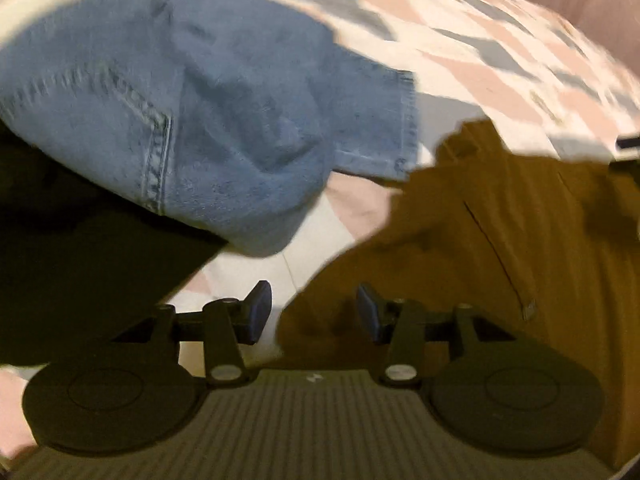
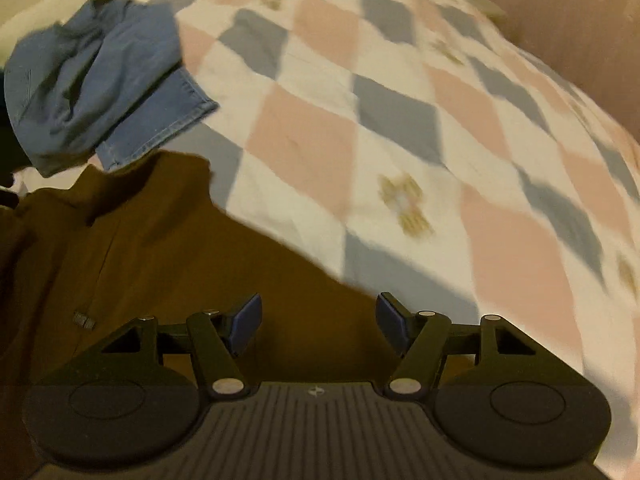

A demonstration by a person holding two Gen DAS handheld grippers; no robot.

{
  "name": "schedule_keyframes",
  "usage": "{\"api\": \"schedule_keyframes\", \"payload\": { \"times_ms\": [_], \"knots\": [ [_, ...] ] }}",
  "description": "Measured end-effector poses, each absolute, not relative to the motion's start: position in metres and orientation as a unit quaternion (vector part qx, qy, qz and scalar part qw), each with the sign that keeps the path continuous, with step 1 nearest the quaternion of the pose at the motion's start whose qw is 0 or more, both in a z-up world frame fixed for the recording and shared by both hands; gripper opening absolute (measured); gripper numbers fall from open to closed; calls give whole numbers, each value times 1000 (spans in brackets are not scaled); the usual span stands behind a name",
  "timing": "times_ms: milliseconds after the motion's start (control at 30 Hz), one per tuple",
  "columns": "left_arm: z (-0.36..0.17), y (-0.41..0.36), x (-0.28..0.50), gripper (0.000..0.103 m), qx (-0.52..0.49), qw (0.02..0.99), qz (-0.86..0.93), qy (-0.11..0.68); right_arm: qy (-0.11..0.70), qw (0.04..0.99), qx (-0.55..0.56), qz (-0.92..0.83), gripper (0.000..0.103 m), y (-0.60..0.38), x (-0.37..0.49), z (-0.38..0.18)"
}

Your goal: Fold clothes

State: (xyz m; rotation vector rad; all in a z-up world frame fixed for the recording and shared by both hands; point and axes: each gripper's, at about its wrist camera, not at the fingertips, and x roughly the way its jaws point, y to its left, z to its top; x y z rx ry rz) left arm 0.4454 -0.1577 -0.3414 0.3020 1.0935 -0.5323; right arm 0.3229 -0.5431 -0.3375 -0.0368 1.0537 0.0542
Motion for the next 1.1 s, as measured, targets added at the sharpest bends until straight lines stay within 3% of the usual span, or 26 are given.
{"api": "schedule_keyframes", "payload": {
  "times_ms": [33,100,267,300,333,367,400,467,667,1100],
  "knots": [
    [-348,-156,455,44,122,807,-246,522,503,863,-15,38,67,-540,335,-344],
    [-360,-155,466,45,78,784,-264,556,510,858,-13,59,79,-541,356,-358],
    [-386,-153,468,44,75,761,-281,580,547,833,-10,80,83,-539,385,-397],
    [-390,-152,469,39,76,762,-278,580,555,828,-1,80,82,-541,389,-403],
    [-392,-153,471,35,78,766,-273,577,564,821,13,88,77,-540,389,-409],
    [-392,-154,472,27,80,769,-269,574,572,814,29,96,57,-540,389,-415],
    [-392,-155,473,17,82,774,-265,569,570,815,23,98,27,-537,385,-414],
    [-389,-156,471,7,92,782,-264,557,565,819,6,99,9,-533,374,-412],
    [-353,-182,424,5,208,824,-286,443,432,902,10,4,4,-527,286,-336],
    [-145,-199,247,8,243,882,-388,115,187,942,-92,-262,4,-444,1,-126]
  ]
}}
